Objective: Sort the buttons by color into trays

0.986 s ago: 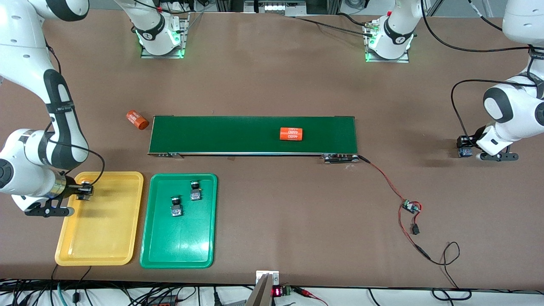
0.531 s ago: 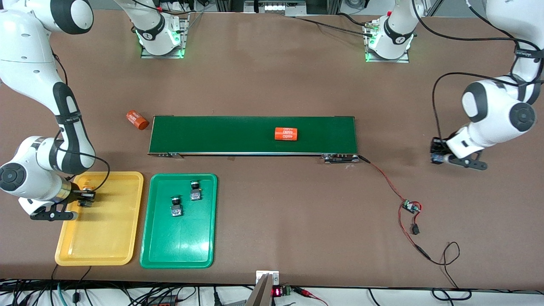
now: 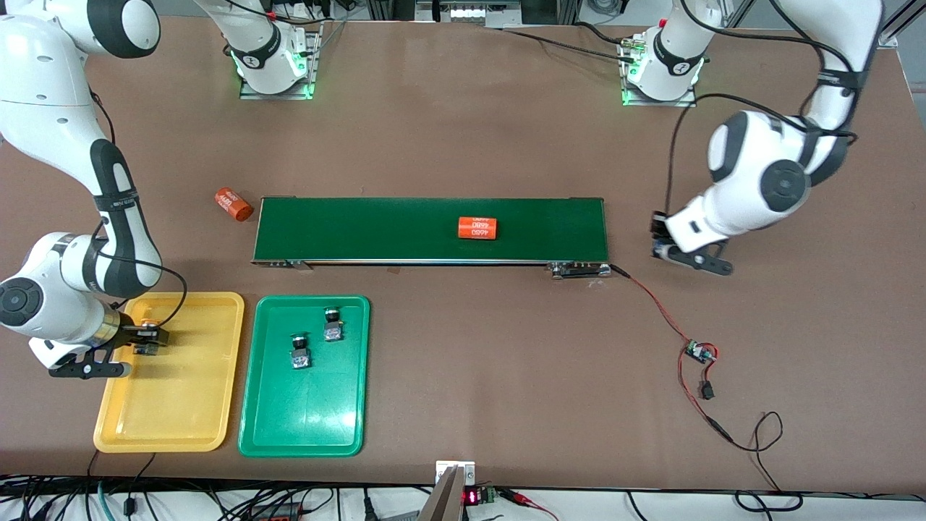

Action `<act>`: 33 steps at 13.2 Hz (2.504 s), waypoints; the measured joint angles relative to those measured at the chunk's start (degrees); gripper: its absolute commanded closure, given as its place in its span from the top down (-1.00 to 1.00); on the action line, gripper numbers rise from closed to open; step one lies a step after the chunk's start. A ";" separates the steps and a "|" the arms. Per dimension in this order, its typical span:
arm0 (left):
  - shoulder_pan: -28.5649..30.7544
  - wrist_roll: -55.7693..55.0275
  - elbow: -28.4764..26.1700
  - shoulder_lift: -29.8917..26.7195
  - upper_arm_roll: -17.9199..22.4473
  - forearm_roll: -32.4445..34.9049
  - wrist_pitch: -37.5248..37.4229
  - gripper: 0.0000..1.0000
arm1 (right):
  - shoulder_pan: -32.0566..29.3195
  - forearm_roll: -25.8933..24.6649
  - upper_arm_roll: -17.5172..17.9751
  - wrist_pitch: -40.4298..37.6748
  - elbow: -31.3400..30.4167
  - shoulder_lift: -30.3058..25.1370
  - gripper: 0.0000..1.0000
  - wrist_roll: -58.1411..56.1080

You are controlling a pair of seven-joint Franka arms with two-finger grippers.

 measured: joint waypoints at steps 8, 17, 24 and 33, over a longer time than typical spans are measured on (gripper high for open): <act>-8.68 -25.37 -0.76 0.70 -6.30 0.00 1.48 -0.97 | 1.96 5.82 3.29 -21.17 0.08 -10.44 1.00 4.51; -9.59 -25.47 -1.01 6.27 -6.28 0.00 11.69 1.00 | 9.38 13.44 4.31 -30.45 -12.18 -30.05 1.00 12.50; -7.78 -25.11 1.48 0.85 -3.82 0.06 12.04 1.00 | 20.87 13.45 4.67 -17.21 -36.98 -44.04 1.00 24.07; -1.56 -10.25 21.51 -0.86 10.79 0.18 -14.19 1.00 | 28.70 13.32 4.69 -1.31 -52.78 -48.42 1.00 28.49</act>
